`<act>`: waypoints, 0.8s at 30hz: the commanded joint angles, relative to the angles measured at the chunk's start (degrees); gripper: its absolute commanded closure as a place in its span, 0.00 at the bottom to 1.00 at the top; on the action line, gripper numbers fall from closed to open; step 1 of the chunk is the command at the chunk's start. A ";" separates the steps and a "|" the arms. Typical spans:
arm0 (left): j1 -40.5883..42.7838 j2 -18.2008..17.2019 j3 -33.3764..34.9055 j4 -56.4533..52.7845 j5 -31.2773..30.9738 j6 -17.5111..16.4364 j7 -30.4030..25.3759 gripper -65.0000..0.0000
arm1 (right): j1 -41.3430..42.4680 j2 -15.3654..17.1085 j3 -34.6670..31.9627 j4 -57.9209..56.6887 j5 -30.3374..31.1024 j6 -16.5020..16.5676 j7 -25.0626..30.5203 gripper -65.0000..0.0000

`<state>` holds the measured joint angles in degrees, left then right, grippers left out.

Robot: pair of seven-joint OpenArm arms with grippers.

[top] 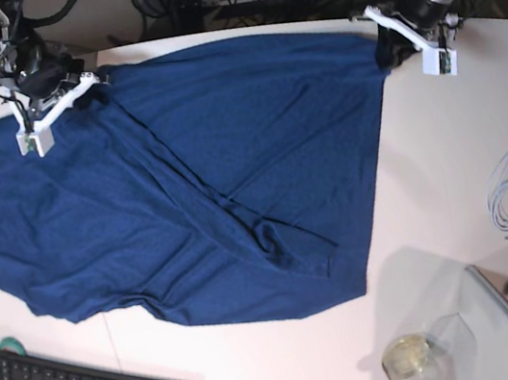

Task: Layout the t-shirt on the table in an organized manner, then fold the t-shirt properly
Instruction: 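Lift and pull the shirt edge with both grippers, spreading it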

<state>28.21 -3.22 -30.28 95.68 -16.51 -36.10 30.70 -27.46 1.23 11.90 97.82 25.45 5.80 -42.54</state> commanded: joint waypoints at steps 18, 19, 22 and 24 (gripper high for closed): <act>-6.98 -0.51 0.52 -2.98 -0.06 3.88 -0.32 1.00 | 9.75 0.39 4.23 -1.60 -0.09 0.22 -5.15 0.99; -7.24 -0.51 0.52 -3.68 -0.06 3.96 -0.32 1.00 | 10.36 0.39 4.23 -2.48 -0.09 0.22 -5.76 0.99; -8.12 -0.51 0.52 -5.44 0.03 3.96 -0.32 1.00 | 11.60 0.39 4.41 -4.50 -0.09 0.22 -6.55 0.99; -8.21 -0.51 0.44 -6.14 0.03 3.96 -0.32 1.00 | 11.68 0.39 4.41 -4.77 -0.09 0.22 -6.47 0.99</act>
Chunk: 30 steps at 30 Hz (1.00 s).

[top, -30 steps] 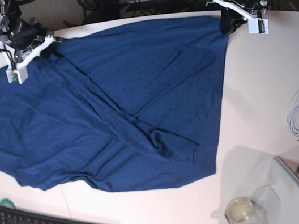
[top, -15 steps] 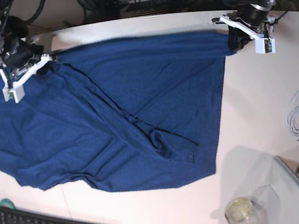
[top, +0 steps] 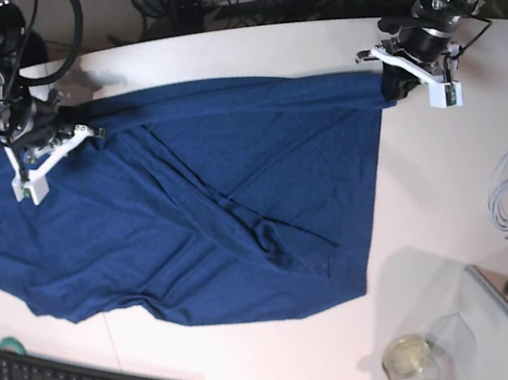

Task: Layout the t-shirt on the table in an organized manner, then fold the t-shirt properly
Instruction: 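Lift and pull the shirt edge with both grippers, spreading it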

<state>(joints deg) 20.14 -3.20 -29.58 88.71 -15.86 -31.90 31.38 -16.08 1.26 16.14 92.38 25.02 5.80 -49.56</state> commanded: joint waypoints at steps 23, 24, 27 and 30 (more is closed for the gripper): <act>-4.89 -0.80 -0.97 -2.60 -1.15 6.71 -1.27 0.17 | 0.65 3.53 26.10 3.31 0.35 0.66 0.73 0.33; -4.80 -0.80 -1.05 -2.16 -1.24 6.71 -1.35 0.13 | 0.65 3.53 27.77 2.52 0.44 0.75 0.99 0.33; -4.45 -0.01 -5.01 0.92 -1.24 6.71 -1.18 0.04 | 0.30 3.53 30.50 0.41 0.44 1.71 5.30 0.33; -2.60 1.14 -9.32 4.70 -1.24 5.83 -1.09 0.02 | -0.94 3.53 31.73 -1.61 0.35 6.28 8.46 0.34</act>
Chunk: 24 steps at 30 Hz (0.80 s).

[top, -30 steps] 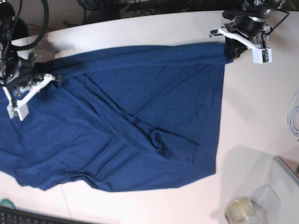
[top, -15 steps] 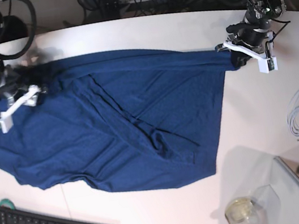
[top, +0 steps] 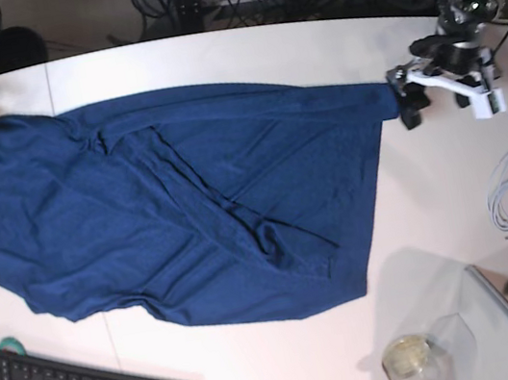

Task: Layout the t-shirt on the table in an organized manner, then fold the t-shirt properly
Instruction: 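Lift and pull the shirt edge with both grippers, spreading it, then lower the shirt edge and regrasp it with the left gripper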

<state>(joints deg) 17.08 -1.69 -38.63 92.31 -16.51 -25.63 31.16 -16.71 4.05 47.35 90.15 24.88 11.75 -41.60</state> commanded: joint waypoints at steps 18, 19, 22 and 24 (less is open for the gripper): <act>2.74 2.44 -3.70 -12.44 -0.67 -13.27 -6.50 0.03 | -0.57 0.74 3.86 -4.65 0.48 7.64 1.56 0.34; 1.95 2.44 -3.70 -13.15 -0.67 -13.27 -6.41 0.03 | -0.57 0.74 3.86 -4.65 0.48 7.64 1.65 0.34; 0.11 2.44 -3.70 -15.17 -0.67 -13.27 -6.15 0.03 | -0.39 0.74 3.68 -5.53 0.48 7.72 1.65 0.34; -1.48 2.97 -3.61 -16.58 -0.67 -13.27 -6.15 0.03 | 0.23 1.18 3.68 -6.32 0.48 7.81 1.65 0.34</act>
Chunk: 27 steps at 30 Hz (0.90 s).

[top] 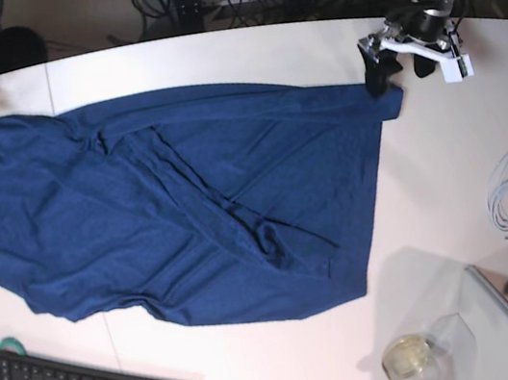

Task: Layout the t-shirt on the table in an organized manner, then fold the t-shirt properly
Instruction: 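Lower the shirt edge and regrasp it with the left gripper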

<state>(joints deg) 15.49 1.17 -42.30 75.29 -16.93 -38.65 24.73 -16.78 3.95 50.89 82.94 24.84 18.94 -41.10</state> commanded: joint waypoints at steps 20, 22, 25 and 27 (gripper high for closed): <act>2.58 2.57 -0.03 10.47 -0.17 0.02 0.37 0.03 | 1.87 1.90 0.05 -4.65 0.43 7.74 1.06 0.34; 2.05 2.74 0.06 10.30 -0.17 0.10 0.37 0.03 | 2.14 1.73 0.05 -4.65 0.43 7.74 1.06 0.34; 0.73 2.83 0.06 8.80 0.18 0.10 0.37 0.03 | 2.14 1.73 0.05 -4.65 0.43 7.74 1.06 0.34; -0.23 2.83 0.06 7.22 0.36 0.10 0.37 0.03 | 2.14 1.73 0.05 -4.65 0.43 7.74 1.06 0.34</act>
<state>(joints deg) 15.51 4.38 -42.24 81.62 -15.68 -38.00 26.35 -14.83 4.71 50.74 77.23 24.60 26.09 -40.91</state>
